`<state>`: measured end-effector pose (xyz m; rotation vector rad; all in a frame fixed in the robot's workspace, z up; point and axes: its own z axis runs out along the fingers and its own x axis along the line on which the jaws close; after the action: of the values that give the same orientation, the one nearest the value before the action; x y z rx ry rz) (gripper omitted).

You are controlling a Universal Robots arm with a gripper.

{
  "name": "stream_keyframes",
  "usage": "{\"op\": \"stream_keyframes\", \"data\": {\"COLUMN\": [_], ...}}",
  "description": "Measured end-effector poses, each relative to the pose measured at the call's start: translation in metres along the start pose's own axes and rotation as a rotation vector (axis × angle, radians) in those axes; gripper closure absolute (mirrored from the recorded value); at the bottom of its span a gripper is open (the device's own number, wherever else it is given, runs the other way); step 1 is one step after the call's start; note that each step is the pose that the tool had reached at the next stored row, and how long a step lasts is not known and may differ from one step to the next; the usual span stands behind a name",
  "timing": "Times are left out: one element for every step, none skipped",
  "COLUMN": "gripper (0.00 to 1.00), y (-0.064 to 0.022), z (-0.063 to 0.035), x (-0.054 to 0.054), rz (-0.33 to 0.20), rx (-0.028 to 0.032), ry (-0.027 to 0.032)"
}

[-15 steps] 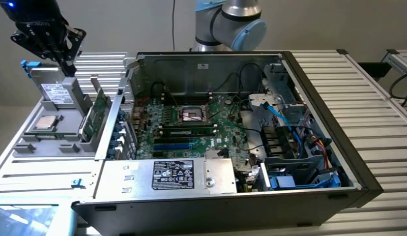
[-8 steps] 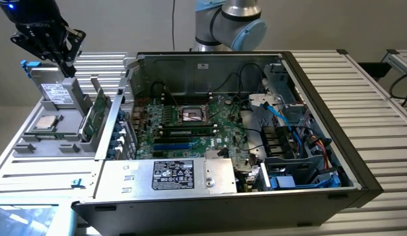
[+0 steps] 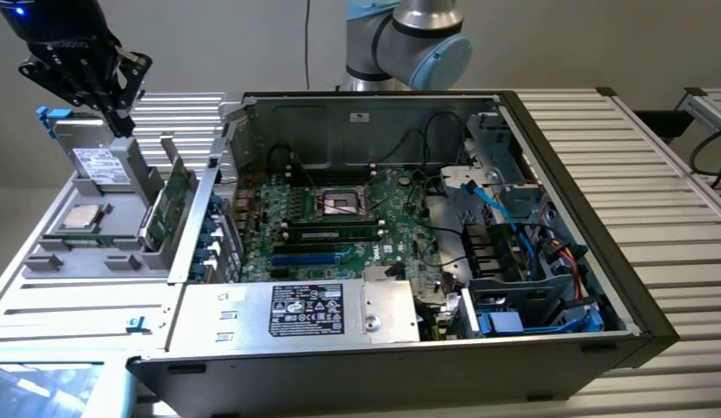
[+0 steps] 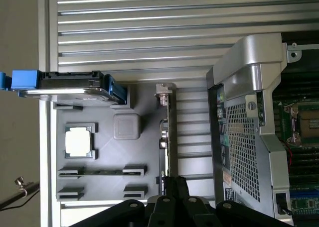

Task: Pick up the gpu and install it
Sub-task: 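Pick up the gpu and move the gpu toward the slot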

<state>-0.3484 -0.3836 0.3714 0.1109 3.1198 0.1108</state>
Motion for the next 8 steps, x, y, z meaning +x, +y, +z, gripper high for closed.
{"op": "stream_keyframes", "data": {"gripper": [0.87, 0.87, 0.75, 0.75, 0.68, 0.68, 0.62, 0.62], "y": [0.0000, 0.0000, 0.0000, 0.0000, 0.0000, -0.0001, -0.0002, -0.0005], "z": [0.0000, 0.0000, 0.0000, 0.0000, 0.0000, 0.0007, 0.0020, 0.0038], "x": [0.0000, 0.0000, 0.0000, 0.0000, 0.0000, 0.0004, 0.0014, 0.0034], "rz": [0.000, 0.000, 0.000, 0.000, 0.000, 0.000, 0.000, 0.000], "rx": [0.0000, 0.0000, -0.0001, 0.0000, 0.0000, -0.0001, -0.0003, -0.0004], "ry": [0.0000, 0.0000, 0.0000, 0.0000, 0.0000, -0.0006, -0.0032, -0.0043]}}
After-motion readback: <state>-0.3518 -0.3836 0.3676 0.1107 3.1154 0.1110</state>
